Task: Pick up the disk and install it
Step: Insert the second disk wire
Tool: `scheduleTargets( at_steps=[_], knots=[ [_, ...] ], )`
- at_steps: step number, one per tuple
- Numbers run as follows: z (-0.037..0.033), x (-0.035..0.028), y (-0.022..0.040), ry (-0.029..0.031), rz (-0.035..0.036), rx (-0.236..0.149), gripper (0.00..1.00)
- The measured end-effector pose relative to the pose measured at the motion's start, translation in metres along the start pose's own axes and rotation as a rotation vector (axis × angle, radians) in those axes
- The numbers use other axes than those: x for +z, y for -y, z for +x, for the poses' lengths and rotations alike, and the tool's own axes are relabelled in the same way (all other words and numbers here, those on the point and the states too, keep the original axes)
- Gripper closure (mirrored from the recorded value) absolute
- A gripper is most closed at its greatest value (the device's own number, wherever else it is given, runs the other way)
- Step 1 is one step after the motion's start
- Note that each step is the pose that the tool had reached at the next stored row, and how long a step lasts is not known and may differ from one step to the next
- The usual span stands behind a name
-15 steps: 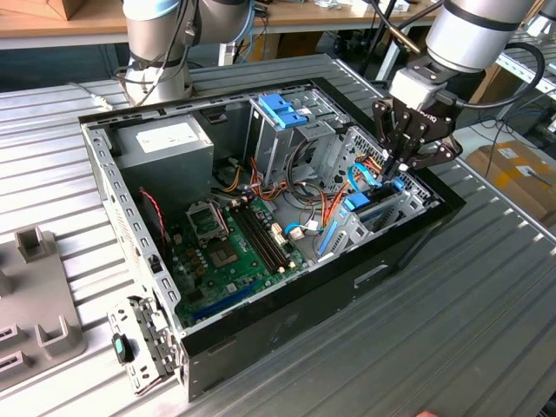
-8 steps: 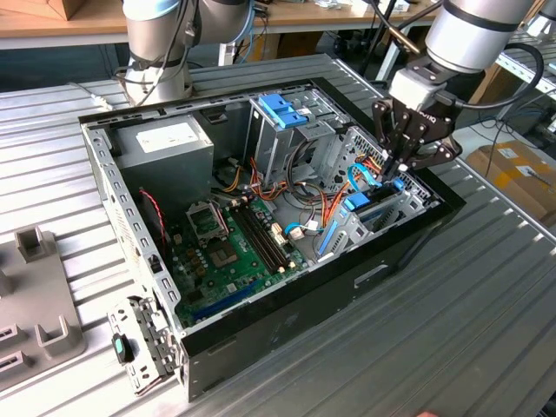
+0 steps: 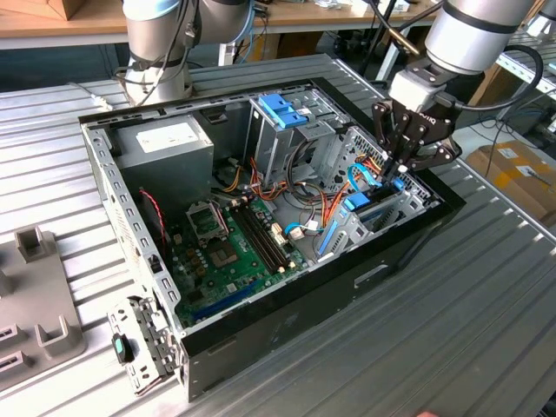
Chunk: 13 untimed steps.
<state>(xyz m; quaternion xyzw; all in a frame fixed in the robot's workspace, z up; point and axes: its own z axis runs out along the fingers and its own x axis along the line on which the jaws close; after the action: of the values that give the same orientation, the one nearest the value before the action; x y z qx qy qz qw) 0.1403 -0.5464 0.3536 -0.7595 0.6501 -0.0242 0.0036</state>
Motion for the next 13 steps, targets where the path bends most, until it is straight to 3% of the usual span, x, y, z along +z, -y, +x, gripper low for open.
scheduleTargets(
  at_steps=[13],
  knots=[
    [0.0000,0.0005,-0.0001,-0.0012,-0.0012,0.038,0.84]
  ],
)
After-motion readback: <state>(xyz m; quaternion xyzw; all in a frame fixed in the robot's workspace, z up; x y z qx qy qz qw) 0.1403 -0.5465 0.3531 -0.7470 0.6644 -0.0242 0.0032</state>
